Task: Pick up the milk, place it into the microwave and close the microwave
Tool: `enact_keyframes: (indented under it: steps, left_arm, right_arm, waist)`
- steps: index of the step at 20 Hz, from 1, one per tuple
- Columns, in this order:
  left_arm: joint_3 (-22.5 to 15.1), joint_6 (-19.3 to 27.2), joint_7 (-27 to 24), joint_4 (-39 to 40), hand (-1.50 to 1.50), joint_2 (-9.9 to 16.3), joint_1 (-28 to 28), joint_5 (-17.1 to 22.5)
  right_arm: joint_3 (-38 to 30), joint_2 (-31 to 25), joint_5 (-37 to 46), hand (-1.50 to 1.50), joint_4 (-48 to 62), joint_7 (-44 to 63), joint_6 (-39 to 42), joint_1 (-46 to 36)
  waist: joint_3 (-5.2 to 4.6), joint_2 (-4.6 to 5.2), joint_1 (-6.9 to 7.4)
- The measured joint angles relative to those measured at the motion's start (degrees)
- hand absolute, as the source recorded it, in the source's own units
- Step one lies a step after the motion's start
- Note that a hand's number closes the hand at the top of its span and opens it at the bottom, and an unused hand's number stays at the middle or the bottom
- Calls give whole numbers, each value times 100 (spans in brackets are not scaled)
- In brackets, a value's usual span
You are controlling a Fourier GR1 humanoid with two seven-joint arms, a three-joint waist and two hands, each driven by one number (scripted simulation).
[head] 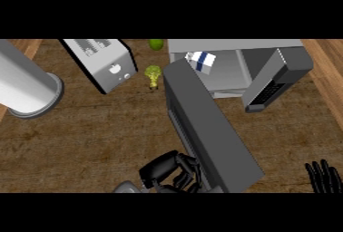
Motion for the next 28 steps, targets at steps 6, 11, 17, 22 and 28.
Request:
enact_keyframes:
  steps: [6, 11, 17, 22, 28]
  left_arm:
    - [-1032, 1390, 344, 231, 150, 76, -540, 744]
    - [-1657, 2437, 522, 335, 150, 155, -966, 1276]
    - [-2031, 3326, 639, 545, 150, 153, -1545, 1834]
    - [-2091, 3910, 588, 598, 150, 88, -1974, 2371]
    - [-2005, 4400, 505, 855, 150, 22, -2627, 2938]
  right_arm:
    - [325, -181, -479, -150, -1112, 578, 305, 335]
    - [533, -296, -767, -150, -1915, 1010, 417, 423]
    - [734, -466, -1028, -150, -2588, 1468, 569, 440]
    - [830, -539, -1220, -150, -3000, 1741, 604, 502]
    - [872, -609, -1406, -150, -3382, 2075, 530, 600]
  waist:
    - [2, 31, -94]
    - [0, 61, -216]
    - [-6, 118, -398]
    - [-11, 151, -564]
    - [-8, 195, -714]
